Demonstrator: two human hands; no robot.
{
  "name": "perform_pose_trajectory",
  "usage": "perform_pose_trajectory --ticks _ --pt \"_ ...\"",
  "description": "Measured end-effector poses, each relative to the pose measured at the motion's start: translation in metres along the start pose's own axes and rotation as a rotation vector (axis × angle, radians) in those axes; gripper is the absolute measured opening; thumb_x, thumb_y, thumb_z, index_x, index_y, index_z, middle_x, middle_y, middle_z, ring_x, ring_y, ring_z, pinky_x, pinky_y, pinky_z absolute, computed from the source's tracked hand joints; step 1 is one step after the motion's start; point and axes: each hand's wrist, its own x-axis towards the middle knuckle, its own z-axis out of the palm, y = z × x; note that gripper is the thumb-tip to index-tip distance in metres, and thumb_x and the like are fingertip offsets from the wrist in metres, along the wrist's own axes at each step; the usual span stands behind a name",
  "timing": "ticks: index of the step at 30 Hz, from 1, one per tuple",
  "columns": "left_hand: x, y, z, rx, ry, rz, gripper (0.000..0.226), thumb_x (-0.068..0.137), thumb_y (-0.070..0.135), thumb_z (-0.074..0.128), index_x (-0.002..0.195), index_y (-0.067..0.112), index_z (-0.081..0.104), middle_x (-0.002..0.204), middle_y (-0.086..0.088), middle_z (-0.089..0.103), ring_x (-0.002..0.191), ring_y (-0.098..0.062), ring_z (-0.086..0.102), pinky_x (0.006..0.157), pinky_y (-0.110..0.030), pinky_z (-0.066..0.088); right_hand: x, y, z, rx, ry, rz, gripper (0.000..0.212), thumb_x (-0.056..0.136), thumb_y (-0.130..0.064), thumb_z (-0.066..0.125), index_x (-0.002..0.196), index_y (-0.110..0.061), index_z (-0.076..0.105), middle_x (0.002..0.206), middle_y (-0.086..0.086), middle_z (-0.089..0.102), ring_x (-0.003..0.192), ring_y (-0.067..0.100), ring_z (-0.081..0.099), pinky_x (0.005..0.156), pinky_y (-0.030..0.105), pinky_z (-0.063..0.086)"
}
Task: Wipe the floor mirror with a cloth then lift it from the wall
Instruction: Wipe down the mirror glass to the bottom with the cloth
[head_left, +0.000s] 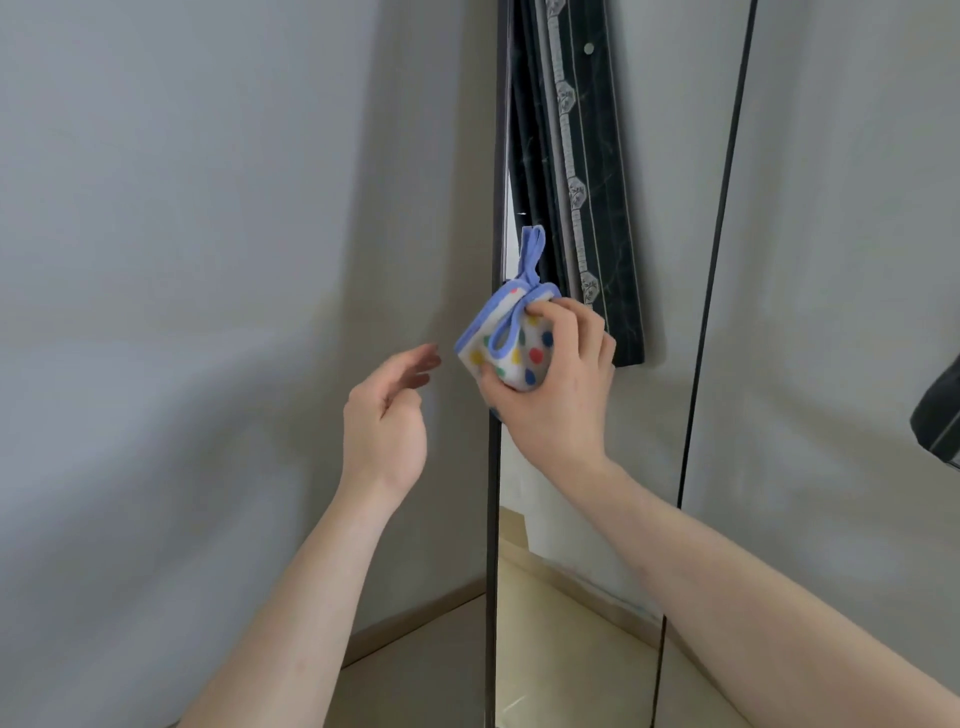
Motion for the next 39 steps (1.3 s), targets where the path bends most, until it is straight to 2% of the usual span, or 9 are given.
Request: perform_pose_trajectory --ticks 3,8,12,15,21,29,32,37,39 --pt "0.003 -0.004 -0.002 0.013 -0.013 -0.013 0.057 0.078 0.007 0.034 0.110 0.036 0.071 0.112 0.012 0.075 0.110 -0.009 0.068 0.100 -0.022 0.049 -0.028 0.009 0.003 0.005 -0.030 0.014 0.069 0.073 -0.042 0.086 0.131 -0.026 0.052 0.141 -0.007 0.043 0.122 0.019 0.042 0.099 0.045 0.046" --pt "0.003 -0.004 -0.004 0.025 -0.016 -0.033 0.066 0.087 -0.015 0.035 0.109 0.036 0.070 0.110 0.016 0.073 0.103 0.004 0.068 0.094 -0.011 0.047 -0.081 0.032 0.009 0.014 -0.132 -0.002 0.073 0.070 -0.042 0.088 0.129 -0.030 0.048 0.141 -0.010 0.041 0.121 0.019 0.041 0.093 0.047 0.051" --pt "0.003 -0.004 -0.006 0.024 -0.011 -0.021 0.058 0.082 -0.004 0.036 0.112 0.030 0.072 0.112 0.013 0.074 0.104 0.002 0.068 0.093 -0.010 0.047 -0.038 0.016 0.007 0.008 -0.067 -0.019 0.068 0.069 -0.044 0.087 0.123 -0.026 0.050 0.135 -0.006 0.042 0.118 0.020 0.041 0.094 0.045 0.049" --pt "0.003 -0.004 -0.007 0.005 0.001 -0.023 0.057 0.075 0.006 0.035 0.108 0.036 0.072 0.112 0.015 0.074 0.105 -0.005 0.068 0.092 -0.011 0.047 0.013 -0.004 0.004 0.006 0.017 -0.058 0.065 0.070 -0.045 0.084 0.121 -0.021 0.053 0.132 -0.001 0.046 0.115 0.023 0.042 0.096 0.042 0.045" --pt "0.000 -0.003 -0.006 0.051 -0.028 -0.051 0.062 0.087 -0.015 0.036 0.117 0.025 0.074 0.117 0.011 0.074 0.111 -0.007 0.066 0.088 -0.004 0.043 0.059 -0.022 0.002 0.013 0.098 -0.051 0.064 0.075 -0.048 0.081 0.128 -0.026 0.054 0.134 -0.005 0.047 0.115 0.022 0.045 0.097 0.044 0.047" --pt "-0.004 -0.001 -0.008 0.103 -0.047 -0.037 0.060 0.091 -0.013 0.037 0.120 0.026 0.073 0.121 0.011 0.073 0.114 -0.003 0.065 0.088 -0.001 0.042 -0.053 0.018 0.006 0.019 -0.064 0.025 0.068 0.072 -0.040 0.087 0.129 -0.025 0.052 0.138 -0.006 0.044 0.119 0.018 0.041 0.095 0.046 0.049" --pt "-0.009 0.003 -0.003 0.110 -0.073 -0.042 0.057 0.094 -0.009 0.039 0.122 0.030 0.071 0.120 0.018 0.070 0.114 0.001 0.064 0.089 -0.002 0.042 -0.096 0.032 0.006 0.009 -0.130 0.026 0.070 0.070 -0.040 0.086 0.129 -0.026 0.050 0.139 -0.007 0.043 0.122 0.019 0.042 0.097 0.047 0.050" --pt "-0.020 0.009 0.012 0.118 -0.154 -0.050 0.046 0.101 0.004 0.047 0.128 0.034 0.068 0.122 0.022 0.069 0.113 0.008 0.062 0.093 -0.006 0.044 -0.138 0.053 0.001 0.005 -0.213 0.047 0.074 0.073 -0.048 0.087 0.133 -0.030 0.048 0.142 -0.010 0.041 0.127 0.017 0.044 0.103 0.041 0.048" --pt "-0.023 0.010 0.017 0.118 -0.168 -0.054 0.040 0.103 0.009 0.051 0.131 0.031 0.068 0.119 0.021 0.070 0.110 0.011 0.062 0.091 -0.004 0.044 -0.144 0.062 -0.004 0.042 -0.243 0.078 0.073 0.081 -0.059 0.077 0.140 -0.033 0.045 0.149 -0.011 0.039 0.135 0.015 0.041 0.109 0.036 0.043"
